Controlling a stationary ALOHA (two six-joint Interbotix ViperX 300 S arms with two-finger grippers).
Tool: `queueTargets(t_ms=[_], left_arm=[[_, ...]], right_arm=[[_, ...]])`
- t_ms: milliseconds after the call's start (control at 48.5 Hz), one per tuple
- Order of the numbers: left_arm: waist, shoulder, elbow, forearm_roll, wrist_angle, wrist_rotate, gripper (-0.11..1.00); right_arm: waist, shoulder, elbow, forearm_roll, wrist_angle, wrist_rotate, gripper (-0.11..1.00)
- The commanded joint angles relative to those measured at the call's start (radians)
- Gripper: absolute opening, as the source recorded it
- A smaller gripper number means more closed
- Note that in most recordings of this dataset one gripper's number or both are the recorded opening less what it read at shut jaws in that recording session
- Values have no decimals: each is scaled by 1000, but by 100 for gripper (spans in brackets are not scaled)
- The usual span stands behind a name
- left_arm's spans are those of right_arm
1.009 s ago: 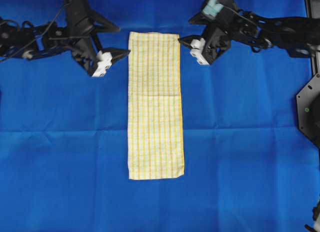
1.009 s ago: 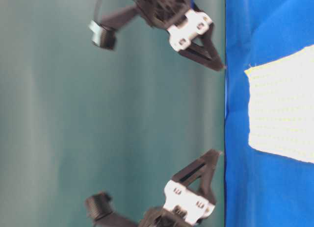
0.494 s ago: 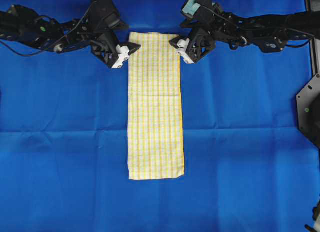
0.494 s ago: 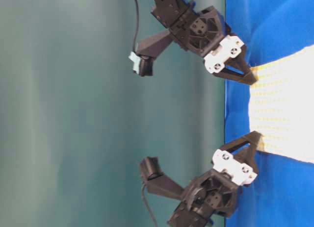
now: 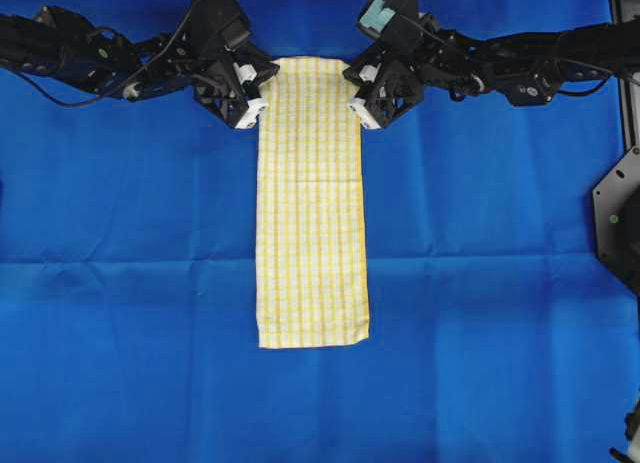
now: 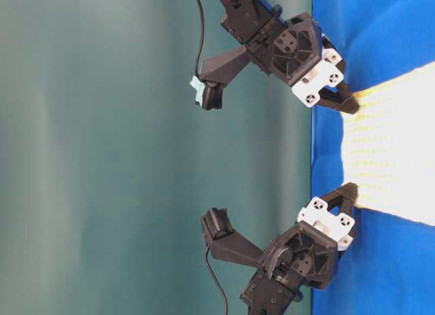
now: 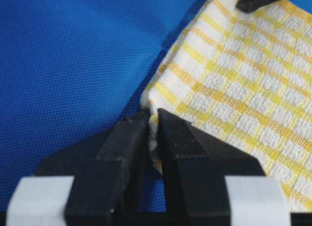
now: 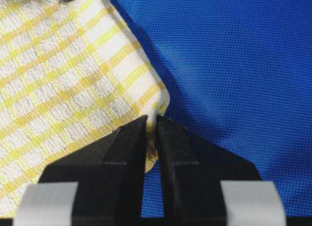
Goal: Fold the yellow towel.
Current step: 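Grasp the strip's top corners with both grippers, then fold the top end down toward the bottom end of the strip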
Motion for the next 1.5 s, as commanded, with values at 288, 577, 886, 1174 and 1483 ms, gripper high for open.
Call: queueTargets(t_ms=[288, 577, 886, 1174, 1483], left_arm=[[20, -41, -3, 0, 11, 17, 4], [29, -156, 0, 8, 44, 41, 4], [15, -172, 3, 8, 64, 54, 4], [-64, -201, 18, 6, 80, 51, 4], [-216, -310, 103, 0, 107, 2, 4]], right_arm=[[5, -26, -8, 6, -23, 0, 7], [-15, -107, 5, 6, -26, -2, 7], [-23, -129, 9, 5, -23, -6, 7], [43, -207, 69, 8, -21, 2, 7], [190, -301, 178, 61, -37, 3, 6]])
